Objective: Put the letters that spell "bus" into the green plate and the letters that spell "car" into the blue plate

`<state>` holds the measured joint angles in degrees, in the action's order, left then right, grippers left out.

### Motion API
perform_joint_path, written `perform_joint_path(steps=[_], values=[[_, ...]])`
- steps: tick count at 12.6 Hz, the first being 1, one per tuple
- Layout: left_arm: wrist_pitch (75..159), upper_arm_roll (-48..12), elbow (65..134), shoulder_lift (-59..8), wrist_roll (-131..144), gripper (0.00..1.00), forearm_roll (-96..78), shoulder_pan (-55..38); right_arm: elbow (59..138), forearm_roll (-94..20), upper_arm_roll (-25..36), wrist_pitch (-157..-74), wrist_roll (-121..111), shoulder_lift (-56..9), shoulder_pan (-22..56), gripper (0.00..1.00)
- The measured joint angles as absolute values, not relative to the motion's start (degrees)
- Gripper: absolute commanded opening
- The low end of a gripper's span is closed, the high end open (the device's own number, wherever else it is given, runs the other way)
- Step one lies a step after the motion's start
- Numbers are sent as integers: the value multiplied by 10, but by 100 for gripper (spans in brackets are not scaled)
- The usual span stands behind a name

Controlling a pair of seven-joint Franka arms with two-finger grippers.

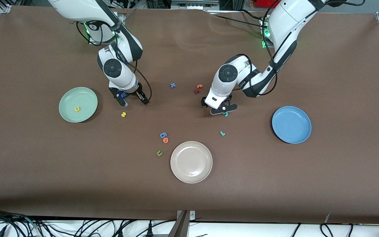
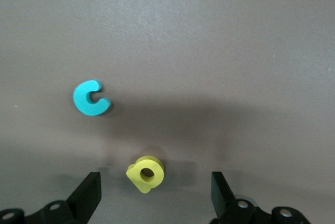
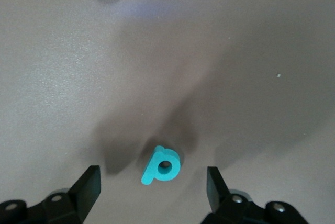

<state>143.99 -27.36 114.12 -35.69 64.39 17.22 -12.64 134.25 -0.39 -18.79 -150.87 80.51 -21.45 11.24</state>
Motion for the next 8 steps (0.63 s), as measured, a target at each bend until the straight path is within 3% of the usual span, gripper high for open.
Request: perform_joint_path(steps=[3, 7, 8], values=[[1440, -273, 1139, -359, 645, 64, 172, -126, 1343, -4, -188, -1509, 805, -215, 112, 56], [1439, -272, 1138, -359, 645, 58, 172, -126, 1343, -4, -188, -1513, 805, -222, 112, 56], [1439, -271, 1138, -359, 645, 57, 172, -126, 1343, -4, -188, -1515, 805, -222, 112, 46]])
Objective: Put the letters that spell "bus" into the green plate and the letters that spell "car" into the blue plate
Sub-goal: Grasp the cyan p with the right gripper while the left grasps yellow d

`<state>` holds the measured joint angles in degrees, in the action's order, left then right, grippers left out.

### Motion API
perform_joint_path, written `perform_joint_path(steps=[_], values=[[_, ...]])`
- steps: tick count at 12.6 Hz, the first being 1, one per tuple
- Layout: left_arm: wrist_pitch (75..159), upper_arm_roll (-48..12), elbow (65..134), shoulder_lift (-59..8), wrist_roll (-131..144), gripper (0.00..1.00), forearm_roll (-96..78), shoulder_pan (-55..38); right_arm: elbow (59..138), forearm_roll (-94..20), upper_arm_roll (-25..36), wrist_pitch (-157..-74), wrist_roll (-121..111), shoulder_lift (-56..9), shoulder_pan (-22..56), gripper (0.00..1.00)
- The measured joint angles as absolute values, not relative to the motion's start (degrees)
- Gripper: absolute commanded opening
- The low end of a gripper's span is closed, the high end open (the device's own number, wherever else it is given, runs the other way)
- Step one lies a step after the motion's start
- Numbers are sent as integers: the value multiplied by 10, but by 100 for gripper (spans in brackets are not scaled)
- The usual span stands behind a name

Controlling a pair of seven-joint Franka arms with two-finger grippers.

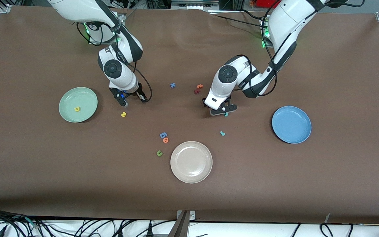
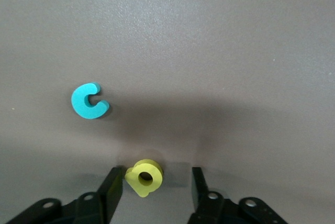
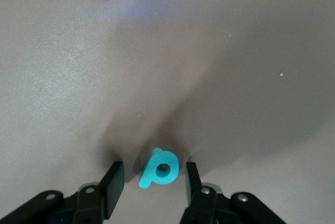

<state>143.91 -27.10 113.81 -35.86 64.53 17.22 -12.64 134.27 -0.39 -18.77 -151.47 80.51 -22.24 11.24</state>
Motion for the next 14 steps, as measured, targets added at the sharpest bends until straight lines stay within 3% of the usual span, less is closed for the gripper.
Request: perform_joint_path(steps=[1, 3, 9, 14], values=[[1439, -270, 1138, -359, 645, 57, 172, -126, 1343, -4, -188, -1515, 805, -222, 112, 28], [1439, -269, 1138, -359, 645, 57, 172, -126, 1341, -4, -188, -1522, 804, -222, 112, 13], [1432, -268, 1138, -360, 645, 52, 172, -126, 1338, -3, -186, -1506, 780, -215, 112, 13], [1430, -269, 1138, -360, 645, 41, 172, -127, 1278, -2, -106, -1291, 627, -136, 108, 13]])
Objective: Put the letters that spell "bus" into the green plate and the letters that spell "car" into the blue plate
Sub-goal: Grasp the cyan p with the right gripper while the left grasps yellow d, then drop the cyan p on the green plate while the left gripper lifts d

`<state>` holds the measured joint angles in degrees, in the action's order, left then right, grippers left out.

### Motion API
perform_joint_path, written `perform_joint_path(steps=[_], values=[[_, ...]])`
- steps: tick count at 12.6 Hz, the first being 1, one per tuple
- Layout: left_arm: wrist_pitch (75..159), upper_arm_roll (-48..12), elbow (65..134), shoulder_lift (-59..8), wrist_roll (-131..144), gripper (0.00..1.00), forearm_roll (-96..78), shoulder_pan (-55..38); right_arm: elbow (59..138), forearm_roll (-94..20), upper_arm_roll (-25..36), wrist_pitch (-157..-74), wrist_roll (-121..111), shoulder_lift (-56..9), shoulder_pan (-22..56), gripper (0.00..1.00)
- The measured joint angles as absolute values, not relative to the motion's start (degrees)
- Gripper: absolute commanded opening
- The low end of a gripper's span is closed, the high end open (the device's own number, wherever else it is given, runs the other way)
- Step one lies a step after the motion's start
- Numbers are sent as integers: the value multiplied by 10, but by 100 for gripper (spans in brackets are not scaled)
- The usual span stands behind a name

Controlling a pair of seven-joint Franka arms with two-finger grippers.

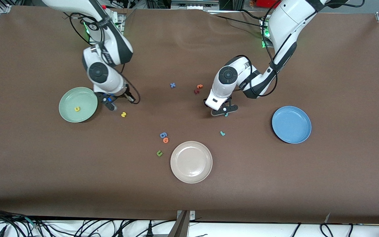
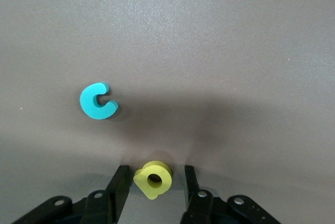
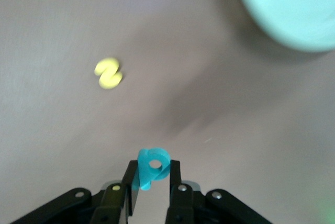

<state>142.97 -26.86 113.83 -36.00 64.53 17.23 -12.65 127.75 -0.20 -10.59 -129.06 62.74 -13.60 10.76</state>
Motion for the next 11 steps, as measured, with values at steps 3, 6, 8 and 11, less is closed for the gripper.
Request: perform_joint_path(steps=[3, 6, 8, 11], values=[[1426, -269, 1138, -359, 645, 36, 172, -126, 1265, -2, -23, -1239, 471, -120, 105, 13], [1424, -269, 1138, -358, 645, 33, 172, -126, 1270, -2, 48, -1242, 330, -145, 101, 14], [1422, -269, 1138, -358, 645, 31, 172, -126, 1273, -2, 70, -1262, 278, -175, 98, 14], [1421, -269, 1138, -357, 645, 26, 173, -126, 1273, -2, 93, -1279, 229, -200, 98, 43]])
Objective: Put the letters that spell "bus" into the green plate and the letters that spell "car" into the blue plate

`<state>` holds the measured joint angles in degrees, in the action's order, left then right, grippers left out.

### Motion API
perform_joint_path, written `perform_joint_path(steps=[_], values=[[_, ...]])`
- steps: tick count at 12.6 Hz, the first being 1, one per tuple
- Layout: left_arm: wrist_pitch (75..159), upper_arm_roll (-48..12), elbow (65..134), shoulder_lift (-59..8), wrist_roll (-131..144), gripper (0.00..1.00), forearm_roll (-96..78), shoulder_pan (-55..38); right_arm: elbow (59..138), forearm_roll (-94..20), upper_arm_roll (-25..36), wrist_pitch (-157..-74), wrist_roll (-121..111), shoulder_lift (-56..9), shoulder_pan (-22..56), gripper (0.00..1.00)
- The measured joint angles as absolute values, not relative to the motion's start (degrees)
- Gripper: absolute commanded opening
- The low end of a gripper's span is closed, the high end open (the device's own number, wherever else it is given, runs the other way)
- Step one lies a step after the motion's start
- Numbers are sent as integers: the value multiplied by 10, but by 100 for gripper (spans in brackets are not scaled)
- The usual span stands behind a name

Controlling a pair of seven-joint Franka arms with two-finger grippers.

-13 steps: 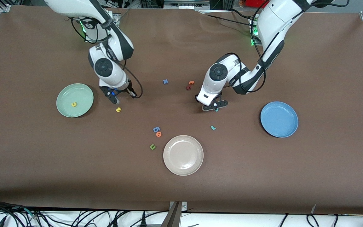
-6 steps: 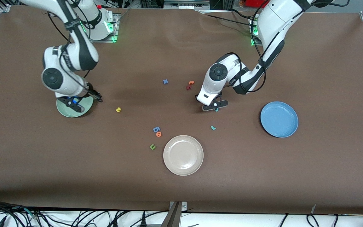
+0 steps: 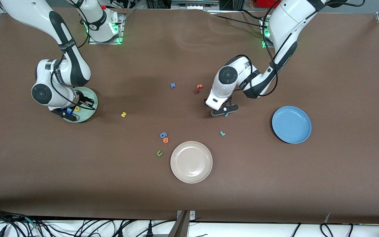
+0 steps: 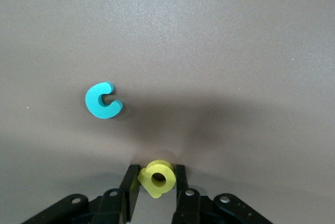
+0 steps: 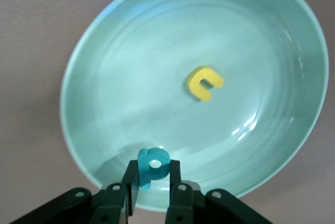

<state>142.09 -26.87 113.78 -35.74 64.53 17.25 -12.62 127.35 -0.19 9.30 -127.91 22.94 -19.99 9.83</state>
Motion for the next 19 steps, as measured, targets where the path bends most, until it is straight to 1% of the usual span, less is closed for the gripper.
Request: perform_joint_path(steps=[1, 3, 4, 6, 8, 10, 13, 16, 19], values=[[1415, -269, 1136, -358, 645, 26, 173, -126, 1273, -2, 96, -1281, 222, -201, 98, 99], [1379, -269, 1124, -358, 645, 24, 173, -126, 1273, -2, 97, -1283, 219, -201, 99, 100], [1345, -269, 1107, -358, 645, 24, 173, -124, 1272, -2, 96, -1284, 219, -200, 99, 100], [1261, -269, 1053, -357, 622, 24, 173, -121, 1266, -3, 87, -1286, 220, -198, 101, 100], [1203, -269, 1012, -357, 564, 24, 173, -106, 1254, -6, 62, -1289, 252, -197, 103, 99], [1179, -267, 1002, -357, 471, 24, 173, -74, 1242, -7, 21, -1300, 332, -197, 105, 99], [1167, -265, 1001, -357, 323, 24, 173, -11, 1241, -7, -26, -1349, 442, -201, 116, 99], [1157, -264, 996, -348, 181, 24, 173, 54, 1242, -7, -31, -1415, 499, -225, 133, 99], [1149, -264, 996, -338, 87, 24, 173, 104, 1242, -7, -31, -1438, 527, -246, 146, 99]])
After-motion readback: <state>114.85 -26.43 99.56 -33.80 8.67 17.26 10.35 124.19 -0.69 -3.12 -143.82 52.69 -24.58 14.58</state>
